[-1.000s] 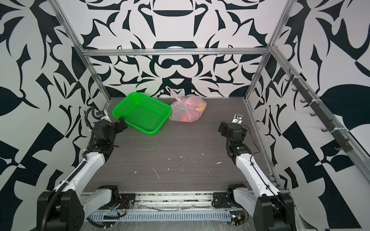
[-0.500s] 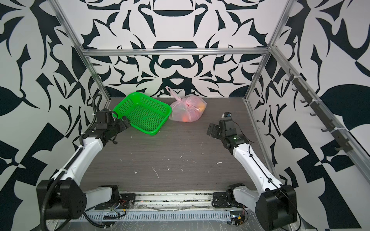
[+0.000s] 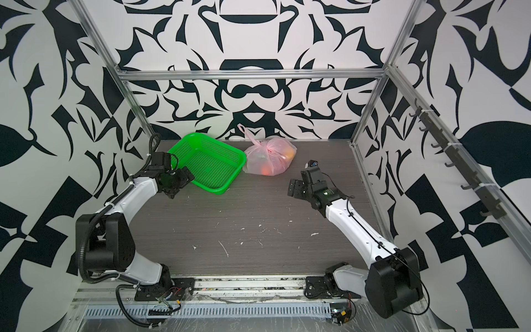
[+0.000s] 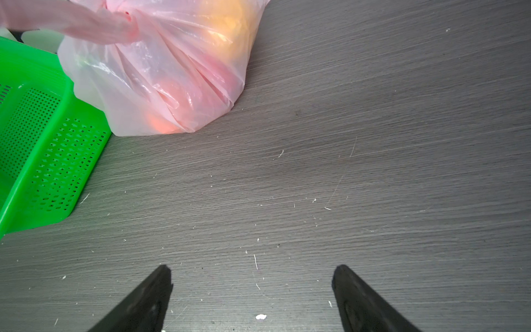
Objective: Untie the knot of the plastic bag and take out the fruit
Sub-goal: Pick up the basket from the top-left of the table.
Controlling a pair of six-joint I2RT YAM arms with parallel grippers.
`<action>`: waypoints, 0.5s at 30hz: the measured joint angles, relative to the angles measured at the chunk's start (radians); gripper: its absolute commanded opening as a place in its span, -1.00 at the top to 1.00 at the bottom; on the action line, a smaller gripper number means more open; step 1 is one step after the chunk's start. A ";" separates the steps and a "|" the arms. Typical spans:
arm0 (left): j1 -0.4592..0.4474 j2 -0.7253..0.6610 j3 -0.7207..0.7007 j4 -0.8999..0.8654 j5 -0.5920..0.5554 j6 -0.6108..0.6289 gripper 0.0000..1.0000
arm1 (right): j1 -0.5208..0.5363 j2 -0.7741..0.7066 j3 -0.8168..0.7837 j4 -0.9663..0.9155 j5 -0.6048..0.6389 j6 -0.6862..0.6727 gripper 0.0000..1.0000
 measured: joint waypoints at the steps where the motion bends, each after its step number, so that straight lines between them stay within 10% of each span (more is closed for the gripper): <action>1: 0.001 0.016 0.008 0.003 0.000 -0.005 -0.75 | 0.000 0.000 0.000 0.000 -0.002 0.000 -0.78; 15: 0.007 0.180 0.071 0.099 0.004 -0.064 -0.29 | 0.006 0.012 0.000 0.009 -0.022 0.001 -0.59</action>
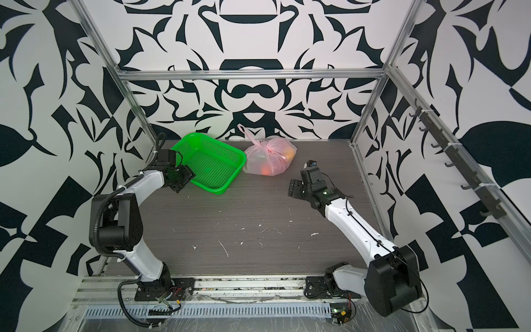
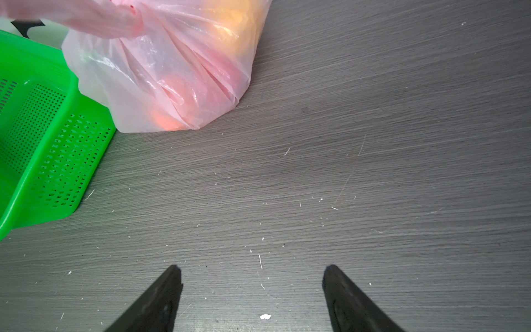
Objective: Untie the knot of the plastic bag and take out the fruit
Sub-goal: Pick up the basket from the top-left of the table.
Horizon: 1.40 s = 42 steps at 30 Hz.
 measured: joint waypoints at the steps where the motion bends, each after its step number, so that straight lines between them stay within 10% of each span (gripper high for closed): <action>1: 0.000 0.008 0.000 0.005 0.002 -0.002 -0.26 | 0.000 0.000 0.000 0.000 -0.001 0.000 -0.59; 30: 0.081 -0.052 -0.109 0.067 0.031 -0.032 0.91 | 0.011 -0.001 -0.018 0.019 -0.013 0.005 -0.49; 42: 0.141 -0.339 -0.194 -0.107 0.068 0.098 1.00 | 0.024 0.035 -0.020 0.057 -0.036 0.025 -0.45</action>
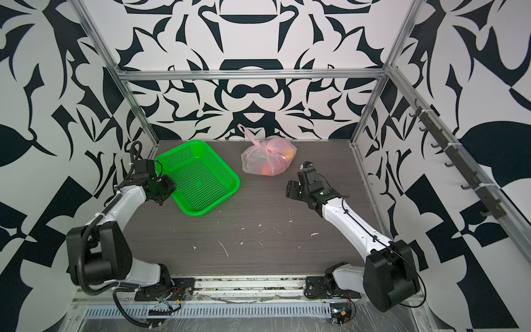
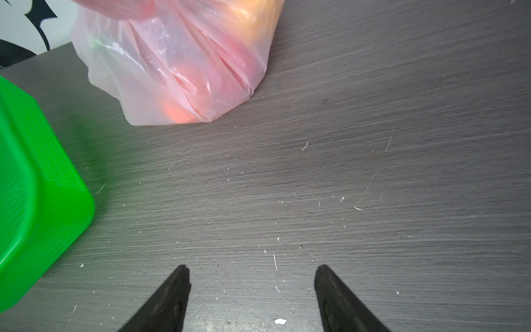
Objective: Untie the knot of the plastic bag and take out the fruit
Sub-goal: Pick up the basket from the top-left of the table.
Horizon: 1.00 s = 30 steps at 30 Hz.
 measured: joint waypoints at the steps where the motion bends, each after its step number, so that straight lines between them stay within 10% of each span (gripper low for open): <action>1: 0.001 -0.034 -0.003 -0.015 0.015 0.011 1.00 | 0.000 0.002 0.000 0.003 0.000 0.000 -0.46; 13: -0.050 -0.332 -0.037 -0.140 0.270 0.042 1.00 | -0.010 -0.016 0.016 -0.048 0.070 -0.005 -0.53; 30: -0.861 -0.061 0.105 -0.136 -0.048 -0.154 1.00 | -0.372 -0.119 0.121 -0.224 0.117 -0.098 -0.62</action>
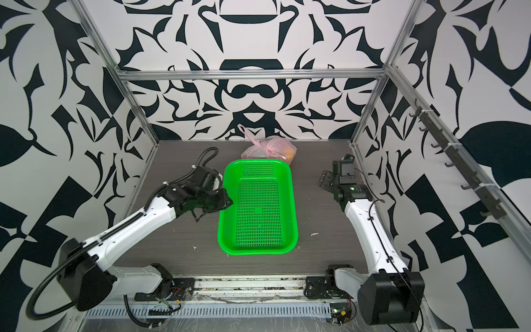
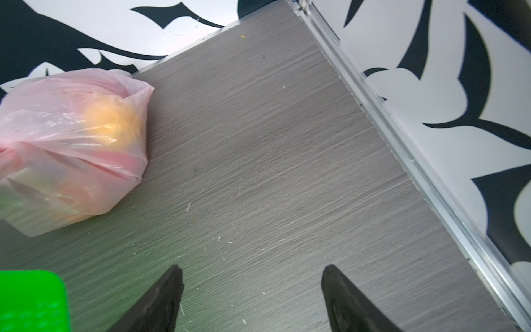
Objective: Untie the knot of the plastic bag and take out the fruit
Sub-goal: Pick up the basket from the top-left of the table, then place the basket at the middle-right of the table.
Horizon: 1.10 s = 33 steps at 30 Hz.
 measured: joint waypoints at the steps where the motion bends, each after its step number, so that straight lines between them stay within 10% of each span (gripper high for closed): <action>1: -0.032 0.026 0.009 0.013 -0.019 -0.016 1.00 | -0.014 0.000 0.000 -0.010 -0.005 -0.005 -0.62; 11: -0.224 0.247 0.029 0.169 -0.127 -0.156 1.00 | -0.109 -0.061 -0.022 -0.040 -0.062 -0.016 -0.65; 33: -0.239 0.496 0.169 0.320 -0.141 -0.223 1.00 | -0.122 -0.072 -0.055 -0.044 -0.172 -0.048 -0.82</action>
